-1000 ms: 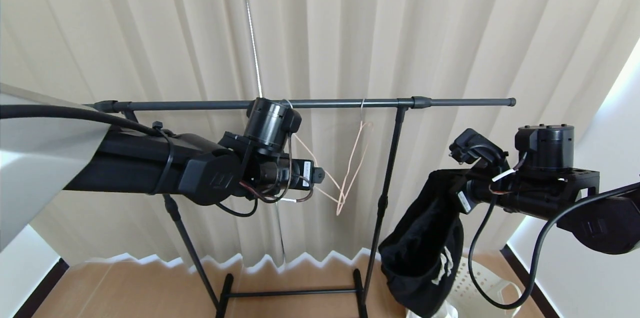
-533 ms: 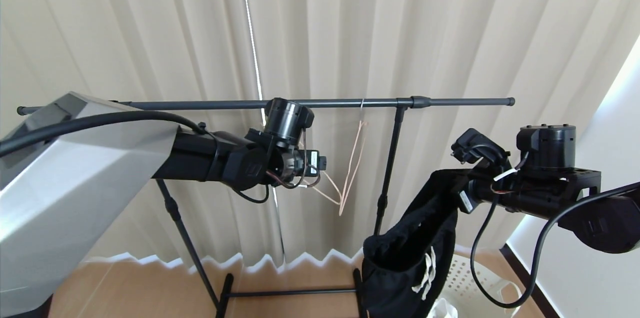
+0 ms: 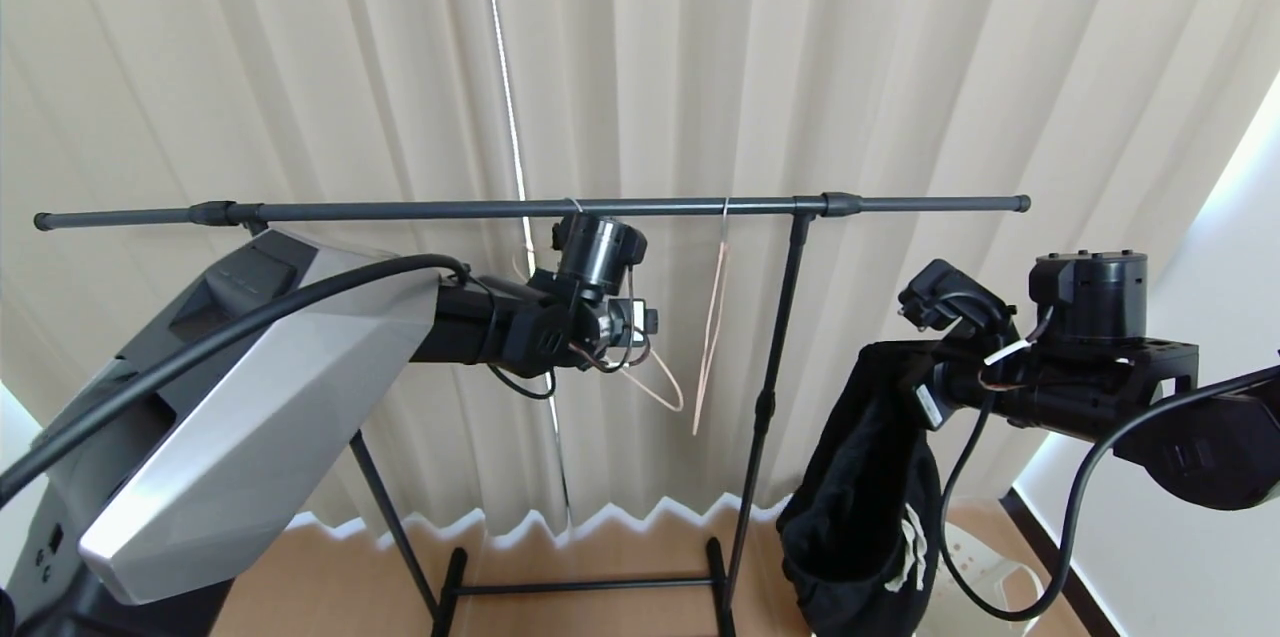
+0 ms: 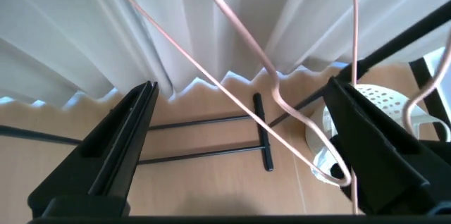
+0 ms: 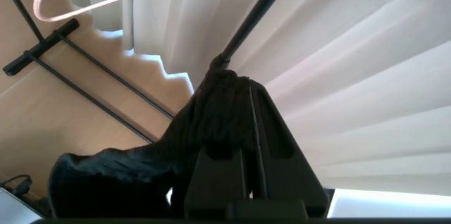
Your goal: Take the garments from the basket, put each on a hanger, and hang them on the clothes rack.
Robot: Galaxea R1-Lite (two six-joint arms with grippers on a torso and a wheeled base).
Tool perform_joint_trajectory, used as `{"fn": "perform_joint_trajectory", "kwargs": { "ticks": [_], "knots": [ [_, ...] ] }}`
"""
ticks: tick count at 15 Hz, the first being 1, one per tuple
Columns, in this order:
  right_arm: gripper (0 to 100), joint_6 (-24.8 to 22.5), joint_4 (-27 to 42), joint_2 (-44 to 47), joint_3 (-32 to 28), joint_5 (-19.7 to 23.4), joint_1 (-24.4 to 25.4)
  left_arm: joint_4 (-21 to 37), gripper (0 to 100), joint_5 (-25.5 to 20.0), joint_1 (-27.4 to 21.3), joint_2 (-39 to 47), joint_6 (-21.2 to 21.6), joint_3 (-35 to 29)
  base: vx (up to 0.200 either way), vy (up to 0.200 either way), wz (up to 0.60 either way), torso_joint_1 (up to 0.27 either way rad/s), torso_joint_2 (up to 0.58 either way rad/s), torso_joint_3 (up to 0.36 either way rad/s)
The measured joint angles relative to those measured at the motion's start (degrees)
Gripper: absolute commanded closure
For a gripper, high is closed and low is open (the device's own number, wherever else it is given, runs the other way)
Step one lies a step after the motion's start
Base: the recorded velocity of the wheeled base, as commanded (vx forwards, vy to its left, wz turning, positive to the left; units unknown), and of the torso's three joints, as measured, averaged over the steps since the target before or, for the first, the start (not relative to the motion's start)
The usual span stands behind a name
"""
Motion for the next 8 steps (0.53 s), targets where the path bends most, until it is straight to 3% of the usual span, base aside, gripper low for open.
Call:
{"fn": "perform_joint_trajectory", "kwargs": {
  "ticks": [8],
  "knots": [
    [100,0.0,0.0,0.0,0.0,0.0,0.1,2.5,0,2.6,0.5,2.1,-0.1,0.2,0.000,0.000,0.00,0.000,0.00,0.000]
  ]
}}
